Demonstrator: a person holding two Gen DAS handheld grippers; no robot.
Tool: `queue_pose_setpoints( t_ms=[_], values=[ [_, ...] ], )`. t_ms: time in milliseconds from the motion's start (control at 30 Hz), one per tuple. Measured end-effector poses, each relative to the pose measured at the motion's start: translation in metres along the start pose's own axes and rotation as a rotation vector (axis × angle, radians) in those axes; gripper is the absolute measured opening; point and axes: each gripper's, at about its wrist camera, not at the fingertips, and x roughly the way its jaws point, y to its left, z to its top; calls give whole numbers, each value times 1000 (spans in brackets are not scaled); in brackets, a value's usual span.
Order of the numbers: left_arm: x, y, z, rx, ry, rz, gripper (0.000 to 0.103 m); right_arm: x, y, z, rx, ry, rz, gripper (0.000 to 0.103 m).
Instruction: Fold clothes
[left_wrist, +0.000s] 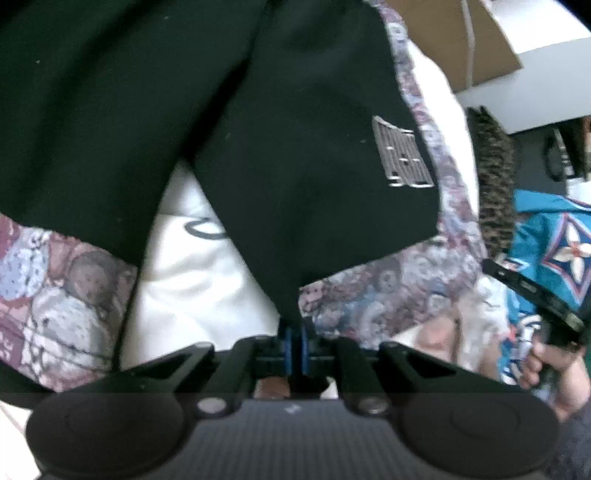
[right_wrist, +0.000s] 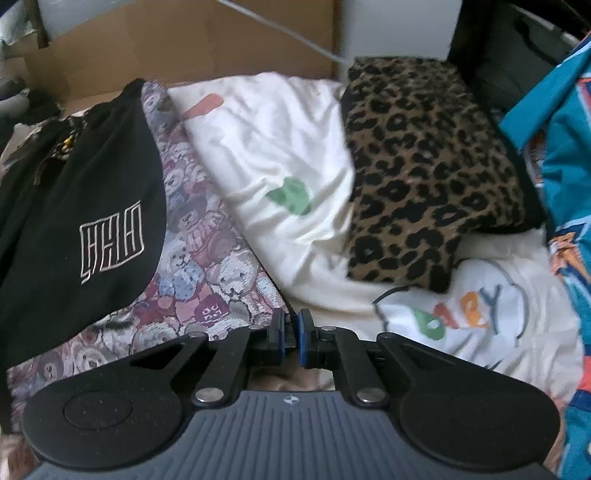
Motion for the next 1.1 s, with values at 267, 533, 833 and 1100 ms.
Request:
queue_pose_setpoints(
  t_ms=[267, 533, 833, 1100],
  values=[
    [4, 1, -6, 80, 50, -39, 2, 1, -6, 0, 41, -8, -3, 6],
    [-4, 6, -7, 80, -11, -5, 53, 6, -14, -11, 113, -18, 33, 51],
    [21, 12, 1, 17, 8, -43, 54, 28, -38, -16, 254, -6, 121, 51],
    [33, 10, -3, -5, 72, -88, 4, 43, -52, -12, 315, 37, 259, 4]
  ],
)
